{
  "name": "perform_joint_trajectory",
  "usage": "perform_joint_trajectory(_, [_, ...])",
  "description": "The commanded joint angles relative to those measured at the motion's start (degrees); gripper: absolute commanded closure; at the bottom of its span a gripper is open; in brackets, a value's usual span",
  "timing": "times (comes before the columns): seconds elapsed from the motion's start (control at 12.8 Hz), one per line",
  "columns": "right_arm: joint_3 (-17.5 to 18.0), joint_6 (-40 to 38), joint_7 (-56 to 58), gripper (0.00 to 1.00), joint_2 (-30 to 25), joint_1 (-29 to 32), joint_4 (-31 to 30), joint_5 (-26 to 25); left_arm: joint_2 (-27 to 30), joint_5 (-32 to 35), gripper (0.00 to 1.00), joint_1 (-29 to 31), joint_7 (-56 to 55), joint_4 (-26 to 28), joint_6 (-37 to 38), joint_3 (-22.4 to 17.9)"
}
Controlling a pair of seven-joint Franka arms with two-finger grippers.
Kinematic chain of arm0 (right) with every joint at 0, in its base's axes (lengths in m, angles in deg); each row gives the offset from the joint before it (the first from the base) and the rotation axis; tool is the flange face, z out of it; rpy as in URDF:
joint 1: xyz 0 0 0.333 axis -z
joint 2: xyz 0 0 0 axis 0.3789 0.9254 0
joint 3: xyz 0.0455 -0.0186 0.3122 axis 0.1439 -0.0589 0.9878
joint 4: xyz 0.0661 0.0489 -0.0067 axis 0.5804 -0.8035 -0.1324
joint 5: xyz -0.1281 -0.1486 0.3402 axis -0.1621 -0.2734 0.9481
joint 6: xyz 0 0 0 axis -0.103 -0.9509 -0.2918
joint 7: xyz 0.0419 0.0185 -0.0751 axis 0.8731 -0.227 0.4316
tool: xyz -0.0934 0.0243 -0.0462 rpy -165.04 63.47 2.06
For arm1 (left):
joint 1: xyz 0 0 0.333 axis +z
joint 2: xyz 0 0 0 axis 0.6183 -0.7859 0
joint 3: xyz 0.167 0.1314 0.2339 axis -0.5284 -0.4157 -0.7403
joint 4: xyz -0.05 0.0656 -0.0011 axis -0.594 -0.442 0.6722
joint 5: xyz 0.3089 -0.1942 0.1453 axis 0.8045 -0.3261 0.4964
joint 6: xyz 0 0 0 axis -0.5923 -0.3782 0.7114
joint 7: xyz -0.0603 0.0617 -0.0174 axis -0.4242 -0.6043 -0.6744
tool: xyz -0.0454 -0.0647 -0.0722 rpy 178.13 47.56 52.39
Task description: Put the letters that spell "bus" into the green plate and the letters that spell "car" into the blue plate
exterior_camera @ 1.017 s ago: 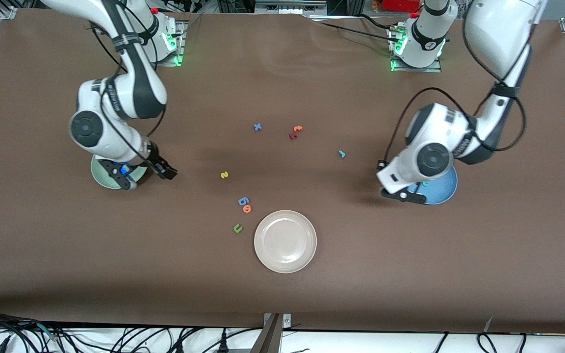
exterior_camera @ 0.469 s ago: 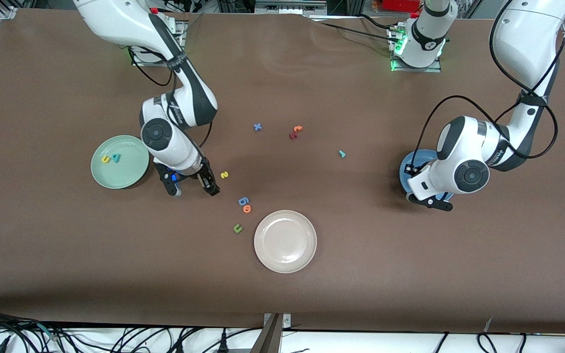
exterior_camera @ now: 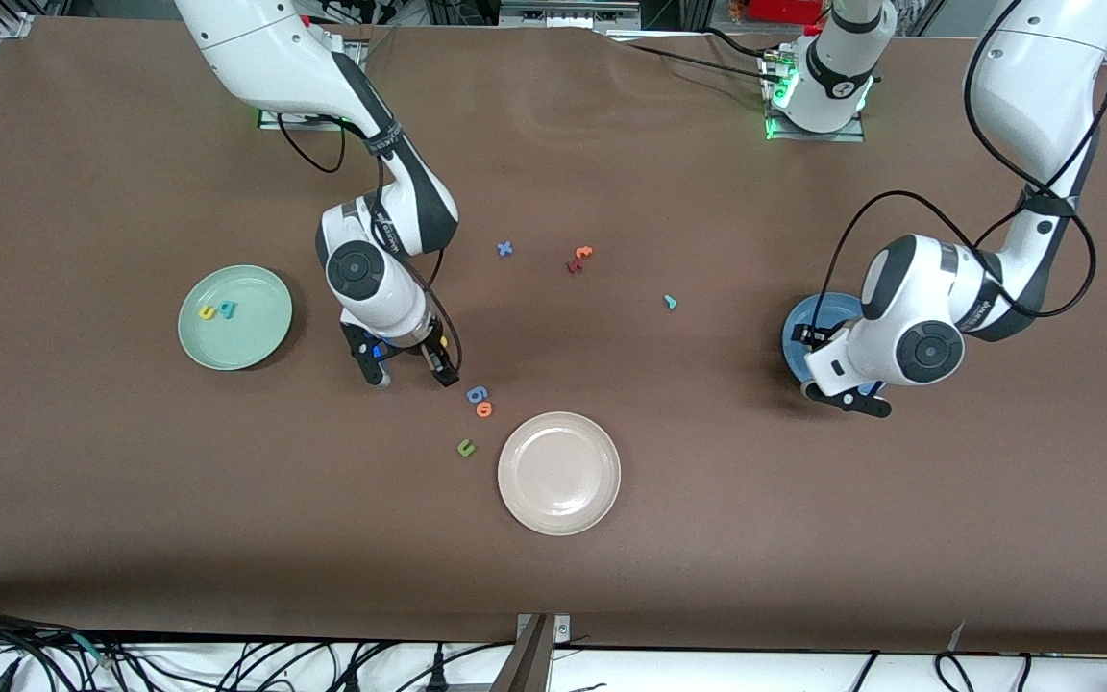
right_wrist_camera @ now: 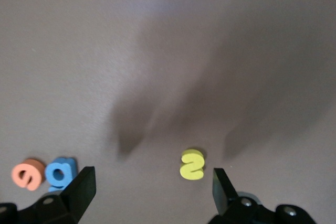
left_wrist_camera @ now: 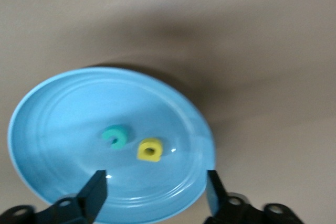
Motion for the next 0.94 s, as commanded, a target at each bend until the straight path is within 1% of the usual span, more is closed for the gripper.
perform_joint_trajectory(0.0, [-0.2, 0.1, -1.4, 0.06, 1.5, -1.3, 0.6, 0.8, -0.1, -5.6, 0.00, -2.5, -7.1, 0.2, -3.8, 0.4])
perform_joint_trajectory(0.16, [-0.2, -0.2, -1.0, 0.08, 1.0, -1.3, -0.9, 0.8, 0.4, -9.5, 0.00, -3.4, -12.4, 1.0, -4.5, 1.3])
perform_joint_trajectory(0.23, [-0.2, -0.1, -1.1, 0.08, 0.8, -1.3, -1.6, 0.9, 1.0, -10.1, 0.00, -3.4, -16.0, 1.9, -5.7, 2.7])
perform_joint_trajectory(0.55, [-0.7, -0.3, -0.1, 0.10, -1.3, -1.3, -4.8, 0.6, 2.3, -10.1, 0.00, -3.4, -33.8, 7.9, -15.9, 7.7])
perform_joint_trajectory(0.63, [-0.7, -0.2, 0.0, 0.16, -1.3, -1.3, -4.8, 0.7, 2.2, -10.0, 0.00, -3.5, -38.6, 9.1, -18.4, 9.3])
perform_joint_trajectory(0.7, [-0.7, -0.2, 0.0, 0.29, -1.3, -1.3, -4.8, 0.7, 2.2, -9.5, 0.00, -3.5, -43.4, 10.7, -21.1, 10.9])
perform_joint_trajectory(0.78, [-0.7, -0.2, 0.0, 0.44, -1.4, -1.3, -4.8, 0.7, 2.2, -9.1, 0.00, -3.5, -47.1, 12.2, -23.1, 12.3])
perform_joint_trajectory(0.86, [-0.7, -0.2, 0.1, 0.58, -1.3, -1.3, -4.8, 0.6, 2.3, -9.1, 0.00, -3.9, -49.1, 13.3, -24.4, 13.3])
